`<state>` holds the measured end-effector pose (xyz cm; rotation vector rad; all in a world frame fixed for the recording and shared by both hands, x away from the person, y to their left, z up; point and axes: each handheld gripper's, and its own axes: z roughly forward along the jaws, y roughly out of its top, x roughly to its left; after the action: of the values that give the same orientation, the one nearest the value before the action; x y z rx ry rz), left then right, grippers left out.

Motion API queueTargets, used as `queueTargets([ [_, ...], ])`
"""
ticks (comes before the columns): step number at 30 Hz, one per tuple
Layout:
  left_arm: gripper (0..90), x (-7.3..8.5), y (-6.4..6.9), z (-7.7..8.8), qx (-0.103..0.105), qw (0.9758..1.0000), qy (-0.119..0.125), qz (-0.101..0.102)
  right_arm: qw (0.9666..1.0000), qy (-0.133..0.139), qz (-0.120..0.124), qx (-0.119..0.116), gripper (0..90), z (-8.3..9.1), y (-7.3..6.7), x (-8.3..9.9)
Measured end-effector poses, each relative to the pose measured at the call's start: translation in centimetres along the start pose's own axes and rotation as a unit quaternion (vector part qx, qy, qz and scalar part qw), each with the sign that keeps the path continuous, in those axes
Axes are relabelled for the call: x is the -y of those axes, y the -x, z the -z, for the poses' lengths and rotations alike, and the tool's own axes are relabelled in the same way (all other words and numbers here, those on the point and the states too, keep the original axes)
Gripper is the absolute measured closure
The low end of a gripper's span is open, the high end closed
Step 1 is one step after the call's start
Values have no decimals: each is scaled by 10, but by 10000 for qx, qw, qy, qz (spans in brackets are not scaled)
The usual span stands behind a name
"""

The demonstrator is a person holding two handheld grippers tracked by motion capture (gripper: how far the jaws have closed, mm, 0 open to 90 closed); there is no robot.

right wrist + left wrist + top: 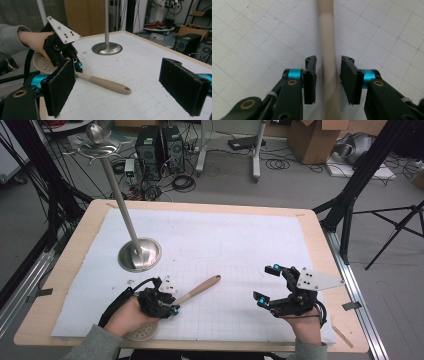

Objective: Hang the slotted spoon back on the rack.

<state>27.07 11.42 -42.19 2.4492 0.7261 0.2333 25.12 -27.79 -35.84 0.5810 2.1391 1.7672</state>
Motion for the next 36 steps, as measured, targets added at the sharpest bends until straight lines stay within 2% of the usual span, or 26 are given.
queueTargets([
  [5, 763, -1, 2, 0, -19, 10000, 3, -4, 10000, -11, -13, -10, 128, 0, 0, 0],
  [9, 768, 1, 0, 0, 41, 10000, 57, -27, 10000, -1, -15, -27, 128, 0, 0, 0],
  [11, 769, 1, 0, 0, 46, 10000, 66, 24, 10000, 10, -46, -25, 128, 0, -1, -1],
  [15, 774, 1, 2, 0, -6, 10000, 47, -45, 10000, 6, 7, -25, 128, -1, 0, -1],
  [21, 775, 2, 1, 1, 34, 9999, 107, 23, 10000, -8, -14, -21, 128, 0, 0, 0],
  [26, 775, 4, 0, 3, 71, 9999, 151, -26, 10000, -32, -40, -19, 128, 1, 0, 1],
  [32, 775, 10, -6, 12, 66, 9993, 349, 103, 10000, -17, -32, 9, 128, 2, 0, 2],
  [36, 775, 16, -13, 24, 13, 9987, 477, 149, 10000, -41, -50, 18, 128, 2, -1, 2],
])
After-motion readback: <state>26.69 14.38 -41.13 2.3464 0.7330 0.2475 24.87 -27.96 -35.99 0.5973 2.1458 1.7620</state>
